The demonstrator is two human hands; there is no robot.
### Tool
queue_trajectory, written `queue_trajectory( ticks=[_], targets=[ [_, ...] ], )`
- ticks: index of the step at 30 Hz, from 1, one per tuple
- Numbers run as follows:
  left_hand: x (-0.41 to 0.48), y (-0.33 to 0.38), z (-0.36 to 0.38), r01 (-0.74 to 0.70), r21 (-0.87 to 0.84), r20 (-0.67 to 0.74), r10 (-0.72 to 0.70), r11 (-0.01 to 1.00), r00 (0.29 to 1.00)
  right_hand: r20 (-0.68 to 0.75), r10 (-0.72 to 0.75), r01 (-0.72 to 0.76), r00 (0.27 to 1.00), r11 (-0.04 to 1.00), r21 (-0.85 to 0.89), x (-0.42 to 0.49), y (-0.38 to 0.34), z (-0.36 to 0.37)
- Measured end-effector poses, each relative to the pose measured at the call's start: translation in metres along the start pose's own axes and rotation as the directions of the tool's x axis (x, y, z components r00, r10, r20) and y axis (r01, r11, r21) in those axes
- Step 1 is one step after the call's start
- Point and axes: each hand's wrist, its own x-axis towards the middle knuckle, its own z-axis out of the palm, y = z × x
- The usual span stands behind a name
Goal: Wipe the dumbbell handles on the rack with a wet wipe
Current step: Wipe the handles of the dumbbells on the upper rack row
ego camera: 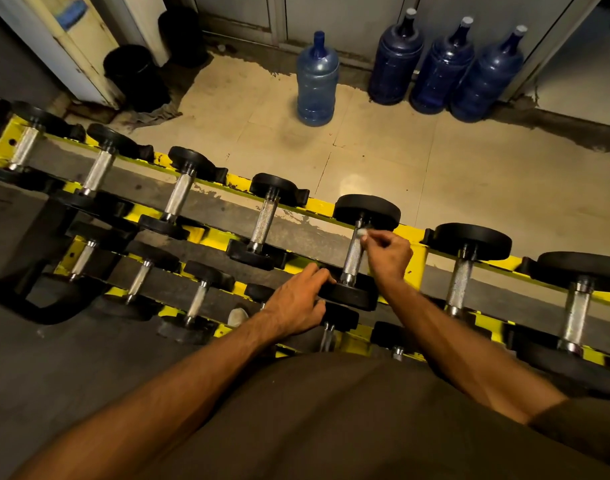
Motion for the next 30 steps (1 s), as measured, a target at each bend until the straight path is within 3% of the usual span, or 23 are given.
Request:
queue_trajectory(
  ticks=[2,4,6,8,10,12,14,15,18,19,21,23,25,28,30],
  targets=[
    [0.0,0.0,0.0,-0.001,0.003,-0.007,0.001,1.0,1.0,0.169,-0.347,0.377,0.923,0.902,-0.211,-0.008,0.007,-0.006],
    [0.0,0.001,0.001,0.003,0.002,-0.006,-0.003,1.0,1.0,0.365,-0.56,0.668,0.744,0.641,-0.38,-0.003,0.01,-0.01],
    [0.0,0.002,0.001,0.003,0.007,0.002,-0.003,1.0,1.0,0.491,-0.568,0.743,0.661,0.402,-0.535,0.009,0.006,-0.009],
    [0.0,0.001,0.002,0.003,0.018,0.008,-0.004,1.0,1.0,0.544,-0.505,0.717,0.67,0.252,-0.65,0.012,-0.002,-0.002],
    [-0.001,0.001,0.002,0.006,0.024,0.011,-0.006,1.0,1.0,0.64,-0.467,0.747,0.61,0.07,-0.661,0.01,-0.003,0.007],
    [-0.001,0.0,0.003,0.002,0.033,0.015,-0.002,0.999,1.0,0.726,-0.432,0.797,0.536,-0.025,-0.603,0.011,0.0,0.011],
    [-0.002,0.0,0.003,-0.008,0.042,0.013,0.007,0.999,1.0,0.716,-0.453,0.815,0.532,0.044,-0.578,0.014,0.0,0.008],
    [-0.002,-0.001,0.003,-0.006,0.038,0.012,0.006,0.999,1.0,0.658,-0.493,0.801,0.57,0.155,-0.578,0.013,-0.001,0.005],
    [-0.002,-0.001,0.004,0.002,0.026,0.011,-0.002,1.0,1.0,0.303,-0.468,0.558,0.83,0.705,-0.437,0.005,-0.001,-0.002],
    [-0.002,0.0,0.004,-0.001,0.027,0.008,0.001,1.0,1.0,0.199,-0.403,0.449,0.893,0.82,-0.356,0.002,-0.003,-0.002],
    [-0.002,0.0,0.004,-0.005,0.03,0.008,0.005,1.0,1.0,0.039,-0.236,0.239,0.971,0.943,-0.233,0.002,-0.006,0.003],
    [-0.002,0.0,0.003,-0.006,0.029,0.018,0.005,1.0,1.0,-0.103,0.01,-0.017,0.995,0.998,-0.066,0.01,-0.005,0.01],
    [-0.002,0.0,0.002,-0.011,0.028,0.026,0.01,1.0,1.0,-0.144,0.254,-0.238,0.957,0.964,0.117,0.019,-0.001,0.014],
    [-0.002,0.0,0.002,-0.007,0.036,0.039,0.005,0.999,0.999,0.076,0.536,-0.534,0.841,0.796,0.286,0.033,0.0,0.018],
    [-0.003,0.0,0.003,-0.008,0.044,0.052,0.006,0.999,0.999,0.277,0.597,-0.658,0.753,0.693,0.296,0.035,-0.005,0.016]
  ],
)
